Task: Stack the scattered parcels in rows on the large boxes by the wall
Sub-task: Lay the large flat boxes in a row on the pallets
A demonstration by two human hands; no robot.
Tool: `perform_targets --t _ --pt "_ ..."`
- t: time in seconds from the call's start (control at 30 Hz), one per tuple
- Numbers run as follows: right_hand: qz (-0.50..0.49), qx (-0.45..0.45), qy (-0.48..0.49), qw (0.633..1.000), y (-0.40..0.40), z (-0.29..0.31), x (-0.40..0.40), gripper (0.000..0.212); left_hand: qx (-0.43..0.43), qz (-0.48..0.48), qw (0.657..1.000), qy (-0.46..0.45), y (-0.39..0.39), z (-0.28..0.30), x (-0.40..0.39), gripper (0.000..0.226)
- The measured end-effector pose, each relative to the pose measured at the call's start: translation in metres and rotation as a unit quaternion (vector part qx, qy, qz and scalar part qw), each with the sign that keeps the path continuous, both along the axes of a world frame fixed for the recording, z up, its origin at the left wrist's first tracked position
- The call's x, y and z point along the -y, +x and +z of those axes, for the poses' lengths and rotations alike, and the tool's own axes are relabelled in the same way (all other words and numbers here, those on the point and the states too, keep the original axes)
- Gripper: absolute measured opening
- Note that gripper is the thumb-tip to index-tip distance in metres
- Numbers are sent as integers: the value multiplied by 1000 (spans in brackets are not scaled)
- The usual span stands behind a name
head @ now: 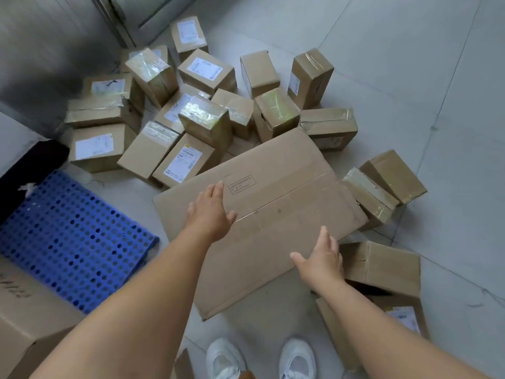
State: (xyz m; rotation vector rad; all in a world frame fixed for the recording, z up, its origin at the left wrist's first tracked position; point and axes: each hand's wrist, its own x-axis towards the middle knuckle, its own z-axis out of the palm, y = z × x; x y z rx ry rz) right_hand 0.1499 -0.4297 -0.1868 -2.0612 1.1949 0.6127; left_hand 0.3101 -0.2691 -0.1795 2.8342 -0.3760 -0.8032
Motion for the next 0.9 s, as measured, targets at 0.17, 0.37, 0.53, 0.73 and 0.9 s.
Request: perform_targets --t 0.17,0.37,0.53,0.73,0.9 --pt "-174 6 27 984 21 -76 -9 105 7 -33 999 27 39 -63 5 85" --pt "-364 61 -28 929 34 -123 -25 100 2 -26 999 27 78 -116 9 107" --pt "-438 128 10 890 30 -142 -24 110 11 -27 999 28 111 -141 15 126" --pt "-625 93 129 764 38 -136 -23 94 1 -10 1000 27 115 -136 21 115" --pt "-613 96 129 773 20 -130 -18 87 -74 24 997 -2 104 -135 4 107"
